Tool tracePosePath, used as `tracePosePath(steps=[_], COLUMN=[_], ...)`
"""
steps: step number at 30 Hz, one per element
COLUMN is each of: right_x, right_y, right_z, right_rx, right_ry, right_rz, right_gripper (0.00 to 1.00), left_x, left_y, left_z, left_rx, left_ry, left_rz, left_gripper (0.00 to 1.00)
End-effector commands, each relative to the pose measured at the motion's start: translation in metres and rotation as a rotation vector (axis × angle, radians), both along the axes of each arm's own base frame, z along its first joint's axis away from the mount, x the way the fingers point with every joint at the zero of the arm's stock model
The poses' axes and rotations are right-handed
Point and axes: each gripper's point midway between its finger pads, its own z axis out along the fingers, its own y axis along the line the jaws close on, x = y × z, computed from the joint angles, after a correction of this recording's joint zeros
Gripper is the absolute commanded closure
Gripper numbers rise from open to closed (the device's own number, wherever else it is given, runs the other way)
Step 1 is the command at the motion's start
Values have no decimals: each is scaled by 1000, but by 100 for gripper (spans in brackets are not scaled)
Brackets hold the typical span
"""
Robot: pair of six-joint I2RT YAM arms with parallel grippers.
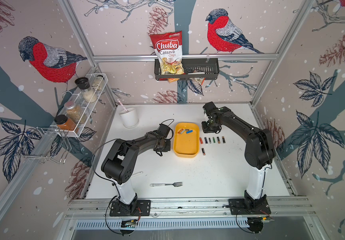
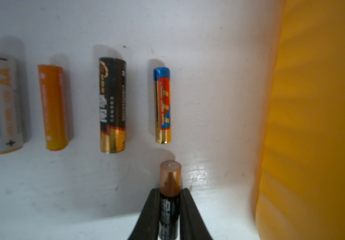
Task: Take the batteries out of the storage box
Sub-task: Place the battery at the center of the board.
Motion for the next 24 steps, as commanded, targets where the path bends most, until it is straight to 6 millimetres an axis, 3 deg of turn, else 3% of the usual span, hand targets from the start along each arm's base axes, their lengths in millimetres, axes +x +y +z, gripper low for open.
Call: tracePosePath(steps=[1,12,24], right_x=[-1,-1,-1], right_y=[-2,-1,-1], right_z=[1,1,1], right_rx=[-10,-7,-6], right_ry=[-1,-2,-1], right_rz=[6,6,7], right_gripper=[64,64,64], left_x=[-6,-6,-2], left_y=[6,6,6], left_z=[-1,-1,6], left_rx=[18,17,14], left_ry=[19,20,9], left_rz=[7,8,7], left_gripper=[78,75,65])
